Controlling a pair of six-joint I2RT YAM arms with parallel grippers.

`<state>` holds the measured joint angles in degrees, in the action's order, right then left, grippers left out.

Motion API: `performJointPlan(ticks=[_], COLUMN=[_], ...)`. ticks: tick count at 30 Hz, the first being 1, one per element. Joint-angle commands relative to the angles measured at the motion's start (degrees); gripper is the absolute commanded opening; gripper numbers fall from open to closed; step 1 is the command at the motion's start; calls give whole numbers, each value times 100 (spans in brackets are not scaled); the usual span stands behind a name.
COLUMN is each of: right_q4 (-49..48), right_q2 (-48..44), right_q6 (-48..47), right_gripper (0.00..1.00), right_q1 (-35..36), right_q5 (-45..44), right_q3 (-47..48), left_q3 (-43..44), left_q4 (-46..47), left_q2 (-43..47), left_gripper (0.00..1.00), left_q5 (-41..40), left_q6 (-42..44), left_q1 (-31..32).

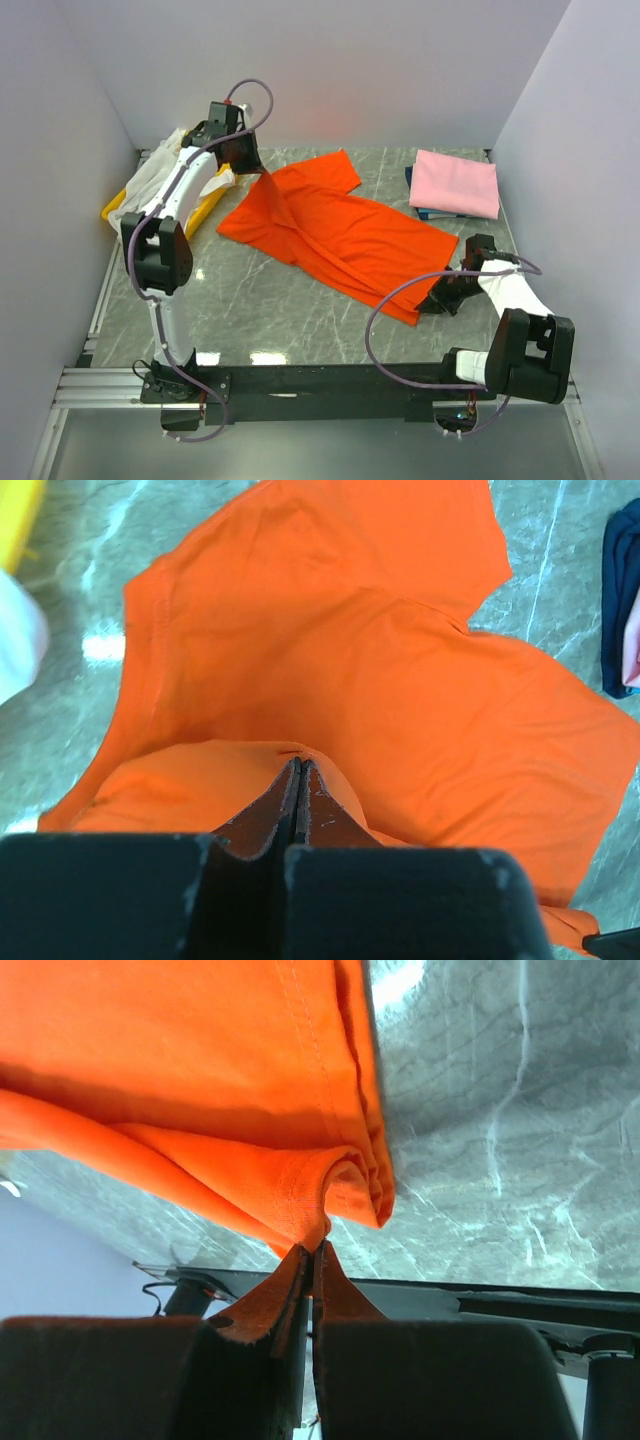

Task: Fold and stack the t-shirts
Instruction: Fold the tshirt

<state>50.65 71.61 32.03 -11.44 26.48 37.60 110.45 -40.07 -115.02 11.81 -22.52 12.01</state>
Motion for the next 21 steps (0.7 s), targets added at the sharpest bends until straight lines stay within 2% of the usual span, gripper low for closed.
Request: performJointPlan(ticks=[1, 9, 21], right_q4=[-257, -425, -434], right_q2=[124, 511, 476], right_q6=[-83, -153, -197], right_gripper=[0, 0, 0], right_q1=[-69, -130, -341], right_q5=[147, -37, -64], right_q3=[19, 81, 168], left_q3=[441, 688, 407], left_q4=[167, 237, 747], left_q2=[-239, -670, -468], left_gripper=[0, 0, 0], left_q5=[190, -21, -320], left_q6=[169, -94, -542], left_q1=[56, 82, 82])
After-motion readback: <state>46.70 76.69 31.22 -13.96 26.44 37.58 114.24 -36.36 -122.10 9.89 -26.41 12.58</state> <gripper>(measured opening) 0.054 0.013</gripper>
